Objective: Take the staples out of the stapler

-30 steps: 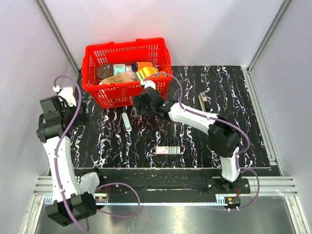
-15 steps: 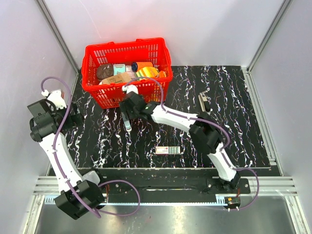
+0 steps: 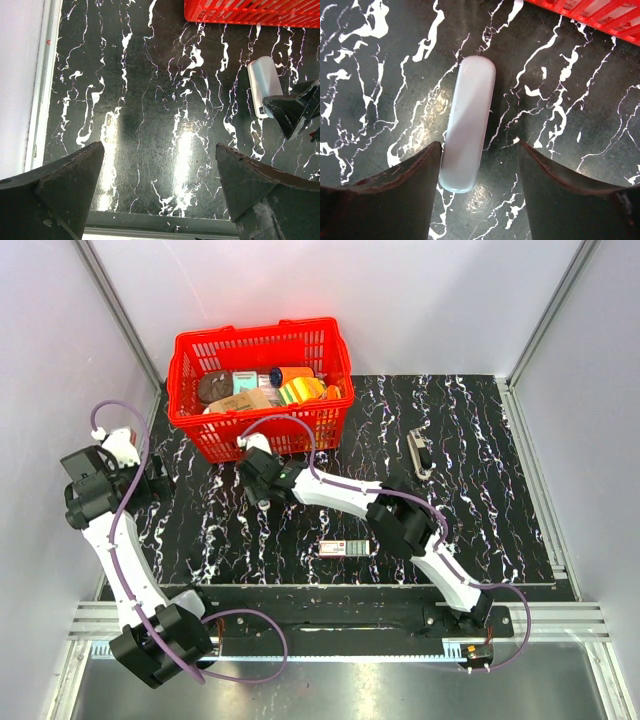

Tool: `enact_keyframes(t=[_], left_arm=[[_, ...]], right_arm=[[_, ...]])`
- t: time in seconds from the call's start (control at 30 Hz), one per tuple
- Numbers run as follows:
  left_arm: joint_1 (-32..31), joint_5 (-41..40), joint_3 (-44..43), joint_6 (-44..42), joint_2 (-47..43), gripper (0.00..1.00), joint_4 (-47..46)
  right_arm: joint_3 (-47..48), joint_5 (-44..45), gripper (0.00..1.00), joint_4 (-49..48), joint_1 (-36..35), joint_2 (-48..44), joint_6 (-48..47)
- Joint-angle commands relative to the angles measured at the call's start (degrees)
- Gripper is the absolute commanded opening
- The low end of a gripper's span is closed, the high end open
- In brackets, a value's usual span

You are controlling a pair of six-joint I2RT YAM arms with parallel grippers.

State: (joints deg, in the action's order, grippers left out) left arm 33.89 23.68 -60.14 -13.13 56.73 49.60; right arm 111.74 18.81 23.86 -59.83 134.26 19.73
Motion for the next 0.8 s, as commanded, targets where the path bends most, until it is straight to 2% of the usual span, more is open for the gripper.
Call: enact_keyframes(t=[0.0,0.13,0.33,0.43,0.6,0.7,0.77], left_arm=[[0.4,0.9,0.7,-2.2,-1.0,0.99,-2.4],[0.4,0.9,1.4,-3.7,-2.3,0.99,-2.6],[0.4,1.2,1.3,-4.5,-3.2,0.99,-2.3],[0.3,1.8,1.3,-4.5,-3.3,0.99,-2.3],[0.2,3.2,1.9,-5.5,-3.5,0.99,-2.0],[0.3,6.4,2.6,-6.7,-3.7,0.99,-2.0],[0.0,11.7,3.6,-8.4,-4.2,0.99,-1.8]], right_arm=[[5.6,1.7,0.65,2.3,0.0,2.1,1.9],[5.9,1.0,0.59,3.0,-0.1,2.9,3.0],[7.3,1.0,0.59,5.1,-0.3,4.3,3.7],[7.5,0.7,0.56,5.1,-0.4,4.6,4.0],[7.5,0.4,0.24,4.8,-0.7,4.3,4.8],[4.6,0.4,0.13,1.7,-1.5,0.5,5.3],[2.7,0.3,0.09,0.4,-1.9,-2.3,6.3]])
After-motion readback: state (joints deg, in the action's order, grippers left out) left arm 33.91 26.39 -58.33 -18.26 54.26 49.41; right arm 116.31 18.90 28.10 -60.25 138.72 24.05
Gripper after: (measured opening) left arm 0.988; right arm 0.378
